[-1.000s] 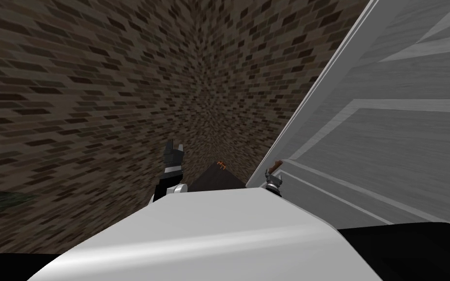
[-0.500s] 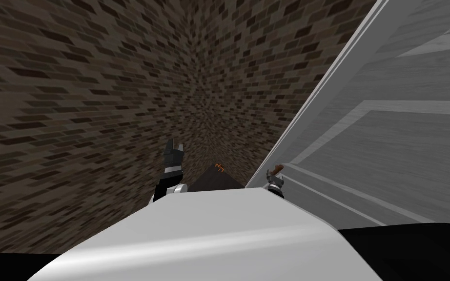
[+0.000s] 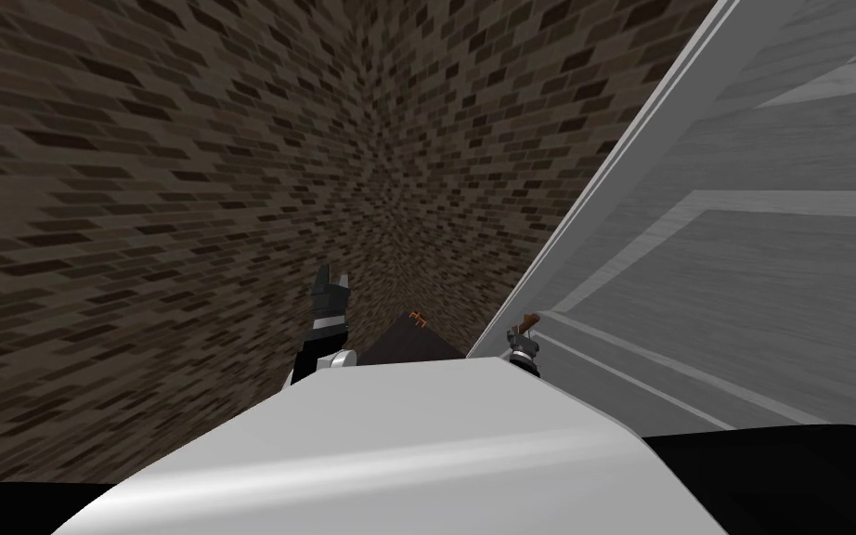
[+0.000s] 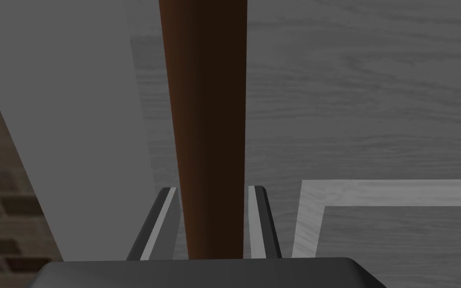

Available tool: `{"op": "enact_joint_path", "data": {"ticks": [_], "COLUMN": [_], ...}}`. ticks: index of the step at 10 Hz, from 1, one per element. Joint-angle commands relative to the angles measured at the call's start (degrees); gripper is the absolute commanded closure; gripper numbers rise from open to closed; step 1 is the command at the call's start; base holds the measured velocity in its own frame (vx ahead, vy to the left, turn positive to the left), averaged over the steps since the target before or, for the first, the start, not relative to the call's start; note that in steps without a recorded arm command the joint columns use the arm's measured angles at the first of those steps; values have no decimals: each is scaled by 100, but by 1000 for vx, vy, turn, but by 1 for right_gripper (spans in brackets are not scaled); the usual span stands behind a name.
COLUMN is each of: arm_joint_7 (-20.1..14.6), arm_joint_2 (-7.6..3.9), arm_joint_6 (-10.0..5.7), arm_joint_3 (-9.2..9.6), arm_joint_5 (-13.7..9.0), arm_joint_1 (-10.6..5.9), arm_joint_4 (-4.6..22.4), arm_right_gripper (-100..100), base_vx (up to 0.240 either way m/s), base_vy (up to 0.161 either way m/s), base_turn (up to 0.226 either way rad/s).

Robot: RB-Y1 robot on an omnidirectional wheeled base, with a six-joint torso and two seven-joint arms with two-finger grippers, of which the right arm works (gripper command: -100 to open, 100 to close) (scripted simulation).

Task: Pull the door open

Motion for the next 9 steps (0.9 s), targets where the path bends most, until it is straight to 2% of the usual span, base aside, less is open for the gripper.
{"op": "enact_joint_path", "data": {"ticks": [1, 3, 5, 9], "arm_joint_7": [1, -39, -88, -273], "arm_joint_2": [-9, -21, -48, -148], "arm_joint_6": [6, 17, 36, 107], "arm_joint_3": [-7, 66, 151, 466], "arm_joint_5": [-2, 36, 84, 260], "arm_joint_1": [-1, 13, 30, 92], "arm_joint_4": [3, -36, -83, -255], "arm_right_gripper": [100, 100, 100, 100], "base_vx": [0, -49, -191, -219], "base_vy": [0, 18, 36, 27], "base_turn": [0, 12, 50, 63]}}
